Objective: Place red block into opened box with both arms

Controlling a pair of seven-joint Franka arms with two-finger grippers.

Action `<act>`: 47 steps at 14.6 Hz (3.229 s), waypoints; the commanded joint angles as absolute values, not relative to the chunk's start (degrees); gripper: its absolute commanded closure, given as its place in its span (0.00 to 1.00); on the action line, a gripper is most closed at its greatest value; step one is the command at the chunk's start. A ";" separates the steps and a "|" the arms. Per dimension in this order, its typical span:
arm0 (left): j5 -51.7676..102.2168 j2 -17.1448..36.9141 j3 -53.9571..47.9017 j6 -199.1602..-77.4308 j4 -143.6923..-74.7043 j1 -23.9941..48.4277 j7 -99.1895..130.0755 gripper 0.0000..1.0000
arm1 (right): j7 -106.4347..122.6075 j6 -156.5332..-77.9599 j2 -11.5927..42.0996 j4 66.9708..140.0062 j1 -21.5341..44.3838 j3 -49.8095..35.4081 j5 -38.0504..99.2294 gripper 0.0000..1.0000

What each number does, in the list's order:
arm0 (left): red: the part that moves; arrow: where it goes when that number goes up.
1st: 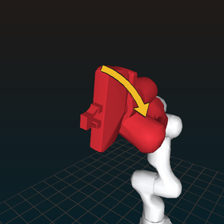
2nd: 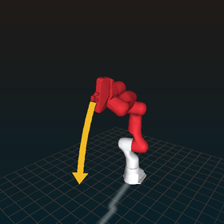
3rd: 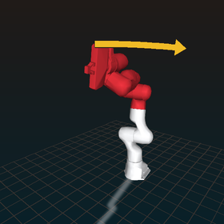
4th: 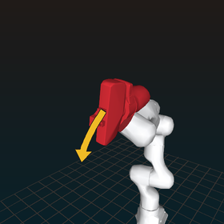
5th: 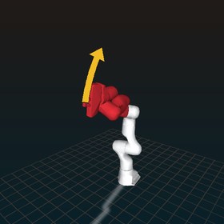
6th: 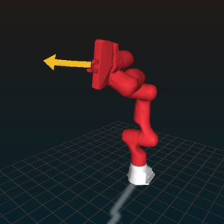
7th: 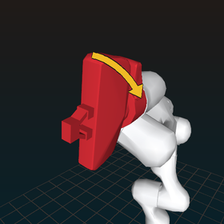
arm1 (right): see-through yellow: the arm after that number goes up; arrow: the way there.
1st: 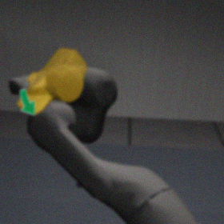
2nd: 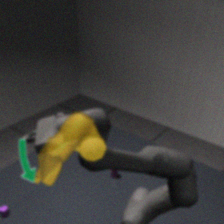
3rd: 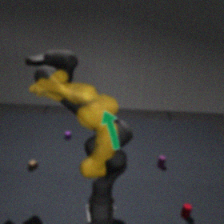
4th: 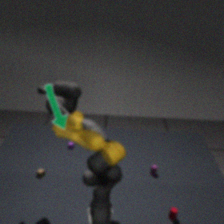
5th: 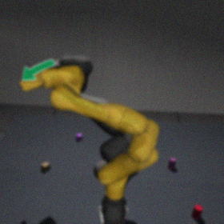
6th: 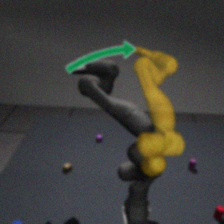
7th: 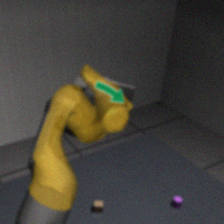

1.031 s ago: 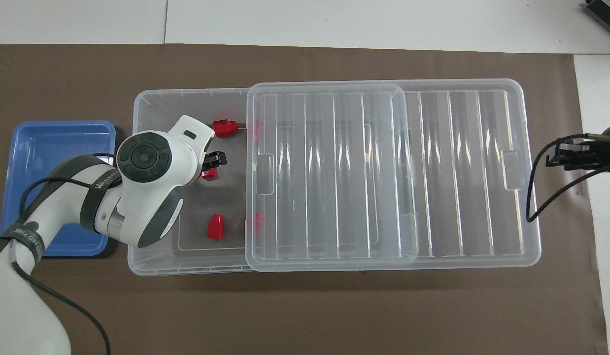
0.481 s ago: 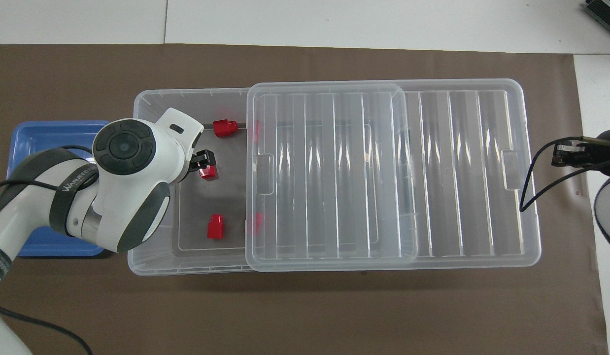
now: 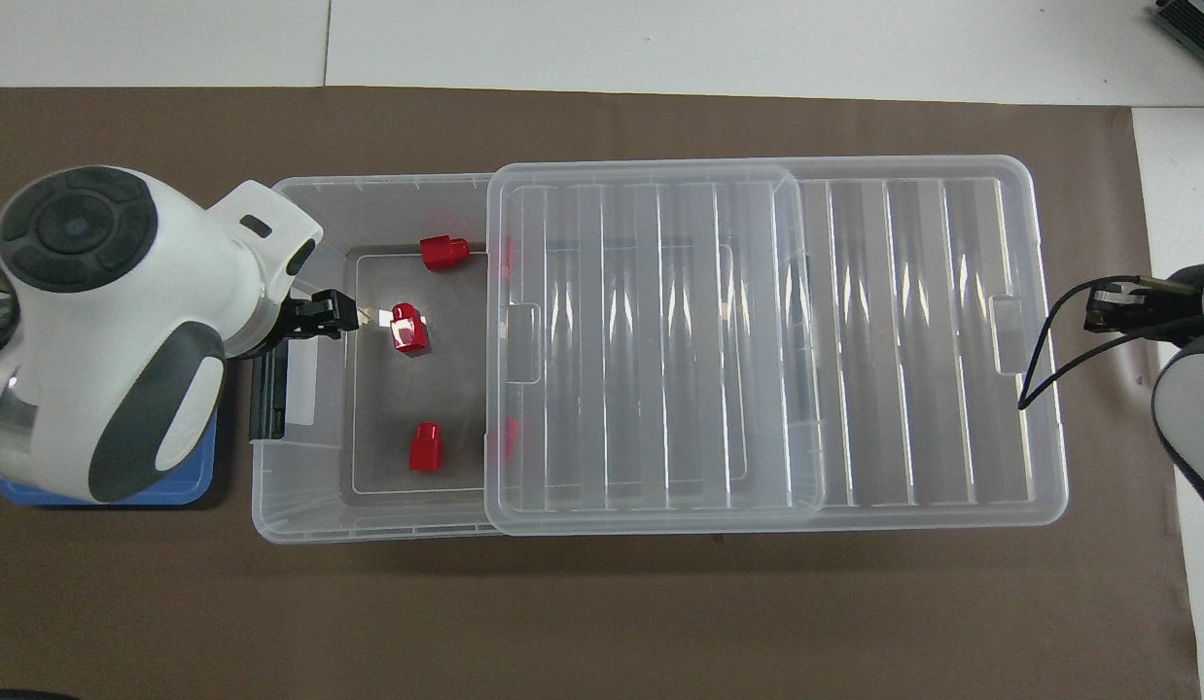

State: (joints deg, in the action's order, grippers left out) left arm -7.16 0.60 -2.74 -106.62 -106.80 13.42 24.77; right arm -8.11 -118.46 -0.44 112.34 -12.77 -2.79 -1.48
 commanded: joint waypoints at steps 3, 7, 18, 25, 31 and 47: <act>-4.31 -3.87 -2.90 -102.04 -107.40 0.91 2.51 0.00 | -6.33 -120.67 0.79 113.03 -12.66 -3.60 -1.23 1.00; -3.52 -3.78 -2.90 -103.01 -107.40 -7.63 -10.70 0.00 | -5.01 -119.98 0.88 112.94 -11.34 -3.78 -0.09 1.00; -2.46 -5.62 -5.71 -101.24 -103.01 2.70 -11.96 0.00 | -4.39 -116.28 0.26 112.94 -4.66 -3.96 4.38 1.00; -4.31 -4.67 -5.36 -98.89 -94.52 5.89 -11.86 0.00 | -4.57 -115.75 0.09 113.11 -0.28 -3.96 6.06 1.00; -4.58 -0.35 -6.15 -89.12 -84.90 4.13 -11.78 0.00 | -7.90 -115.93 0.00 113.12 4.31 -4.04 6.42 1.00; -5.89 2.64 -3.08 -96.23 -91.93 6.14 -12.22 0.00 | -12.74 -115.93 -0.35 113.20 10.02 -4.04 8.53 1.00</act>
State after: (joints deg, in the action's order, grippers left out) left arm -5.16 4.75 -4.17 -93.80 -89.26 4.13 -11.83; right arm -11.30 -116.71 0.73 112.51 10.01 -4.02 7.23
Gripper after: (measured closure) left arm 0.000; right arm 0.991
